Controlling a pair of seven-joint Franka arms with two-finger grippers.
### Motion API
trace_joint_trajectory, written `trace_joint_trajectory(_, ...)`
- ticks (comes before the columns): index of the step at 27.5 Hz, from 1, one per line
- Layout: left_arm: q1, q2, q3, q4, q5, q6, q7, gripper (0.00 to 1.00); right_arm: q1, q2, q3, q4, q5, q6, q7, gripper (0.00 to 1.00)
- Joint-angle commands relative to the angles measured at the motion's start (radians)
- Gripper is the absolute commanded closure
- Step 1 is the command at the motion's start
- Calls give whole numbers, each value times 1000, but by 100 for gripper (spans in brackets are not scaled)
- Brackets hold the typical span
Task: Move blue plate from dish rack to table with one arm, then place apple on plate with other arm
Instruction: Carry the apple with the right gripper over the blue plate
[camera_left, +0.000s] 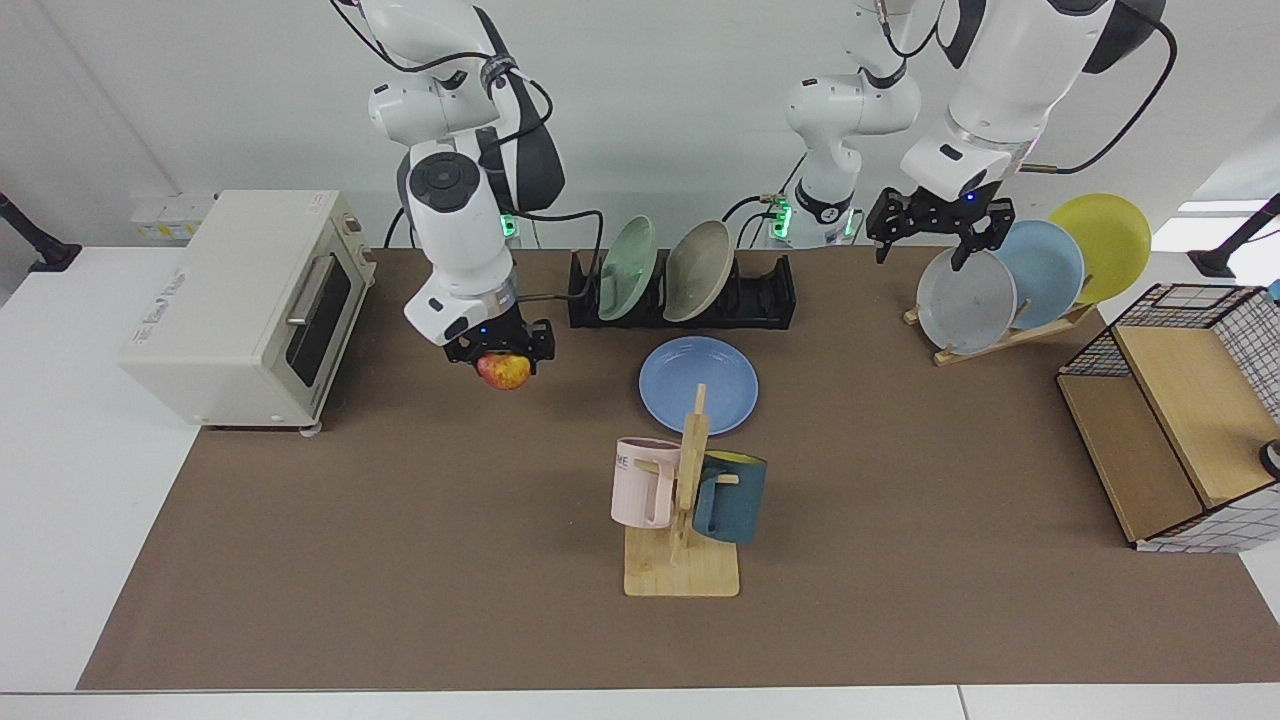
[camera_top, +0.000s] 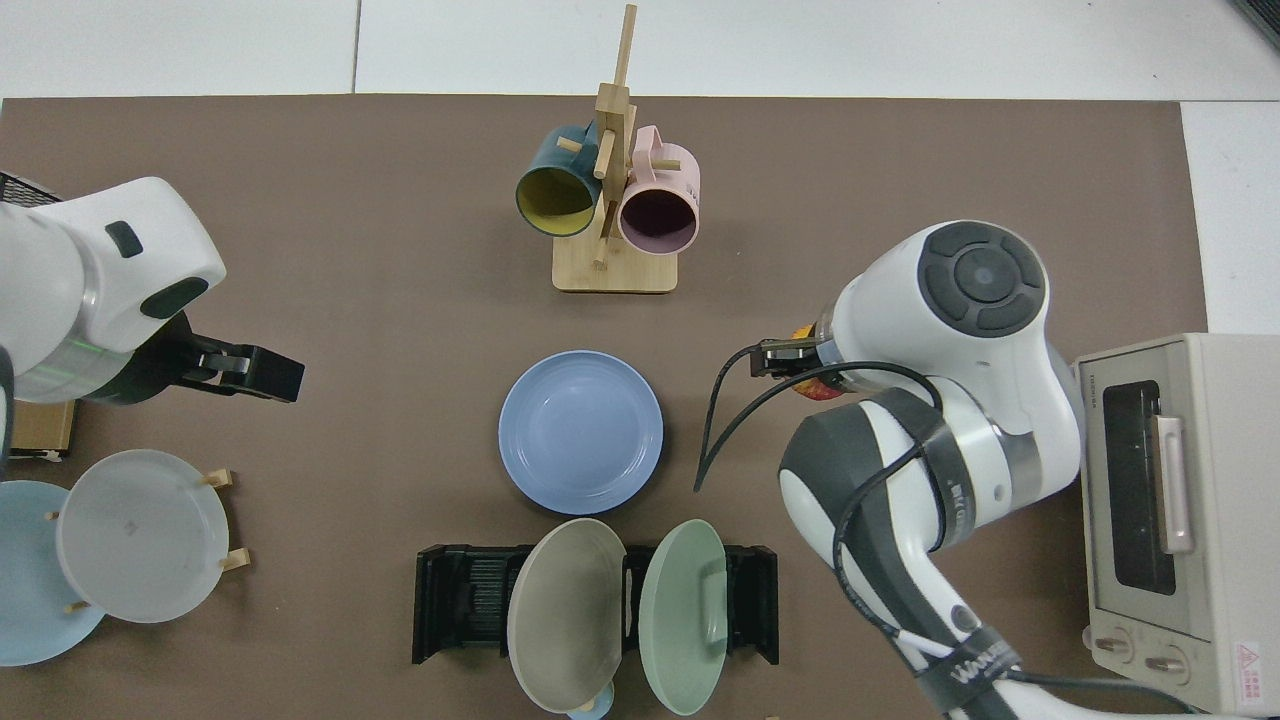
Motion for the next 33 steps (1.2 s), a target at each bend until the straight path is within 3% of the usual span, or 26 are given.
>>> trace_joint_trajectory(1,-1,4,7,19,8,-15,0,0,66,32,-5,48,-17,-15,124,100)
trace_joint_trajectory(14,10,3,19,20,-22,-9,-9,0,198,147,-6,140,-14,-10,365,100)
trace_joint_trajectory(22,10,2,19,22,-18,-9,-49,0,259,273,-5,255,-9,5,494,100)
trace_joint_trajectory(33,10,2,20,22,-21,-11,-66,0,310,347,-3,252,8,97,563,100)
